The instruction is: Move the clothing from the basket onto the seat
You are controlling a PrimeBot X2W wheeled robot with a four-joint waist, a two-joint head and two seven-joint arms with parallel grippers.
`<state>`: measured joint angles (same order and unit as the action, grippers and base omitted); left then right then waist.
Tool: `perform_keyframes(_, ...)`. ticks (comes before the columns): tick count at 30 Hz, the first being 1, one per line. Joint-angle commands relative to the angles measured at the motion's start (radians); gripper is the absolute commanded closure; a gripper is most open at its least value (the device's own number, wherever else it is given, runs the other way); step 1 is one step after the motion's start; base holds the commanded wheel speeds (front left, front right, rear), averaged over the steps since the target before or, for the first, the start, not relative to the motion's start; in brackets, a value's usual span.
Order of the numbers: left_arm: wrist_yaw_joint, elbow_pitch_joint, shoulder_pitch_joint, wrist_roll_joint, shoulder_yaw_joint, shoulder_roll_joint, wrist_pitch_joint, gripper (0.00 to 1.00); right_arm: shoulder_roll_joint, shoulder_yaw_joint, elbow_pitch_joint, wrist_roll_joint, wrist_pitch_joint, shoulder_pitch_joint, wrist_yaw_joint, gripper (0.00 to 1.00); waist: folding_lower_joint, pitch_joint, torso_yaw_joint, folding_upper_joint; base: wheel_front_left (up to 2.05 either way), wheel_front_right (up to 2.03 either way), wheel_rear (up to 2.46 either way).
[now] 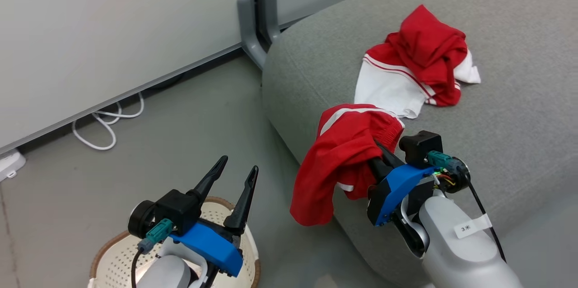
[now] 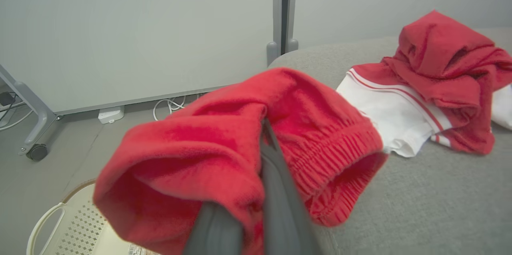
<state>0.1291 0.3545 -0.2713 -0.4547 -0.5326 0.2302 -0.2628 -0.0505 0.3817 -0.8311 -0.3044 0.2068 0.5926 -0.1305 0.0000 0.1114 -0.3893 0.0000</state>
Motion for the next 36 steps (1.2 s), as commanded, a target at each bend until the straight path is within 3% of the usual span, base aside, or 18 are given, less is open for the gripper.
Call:
perform_keyframes(1,0.002,0.002,-0.021,0.005,-0.001,0.007,-0.003,0.00,0.000,-0.001,0.004,-0.008,0.007,-0.006,0.000,1.00,0.0000,0.011,-0.023,0.0000,0.00,0.00,0.00)
perform_keyframes(11,0.002,0.002,-0.023,0.006,-0.001,0.011,-0.003,0.00,0.000,0.001,0.006,-0.017,0.015,-0.016,0.000,1.00,0.0000,0.022,-0.071,0.0000,0.00,0.00,0.00)
perform_keyframes(22,0.002,0.006,-0.039,0.004,-0.017,0.015,-0.003,0.00,0.000,-0.034,-0.003,-0.020,0.017,0.008,0.000,1.00,0.0000,0.042,-0.053,0.0000,0.00,0.00,0.00)
perform_keyframes(30,0.002,-0.013,-0.088,0.027,-0.029,0.043,-0.003,0.00,-0.001,-0.188,-0.004,0.033,-0.003,0.196,0.000,1.00,0.0000,0.141,-0.033,0.0000,0.00,0.00,0.00)
perform_keyframes(36,0.002,-0.041,-0.172,0.034,-0.081,0.072,-0.003,0.00,-0.074,-0.367,0.045,0.108,-0.049,0.385,0.000,1.00,0.0000,0.269,0.021,0.0000,0.00,0.00,0.00)
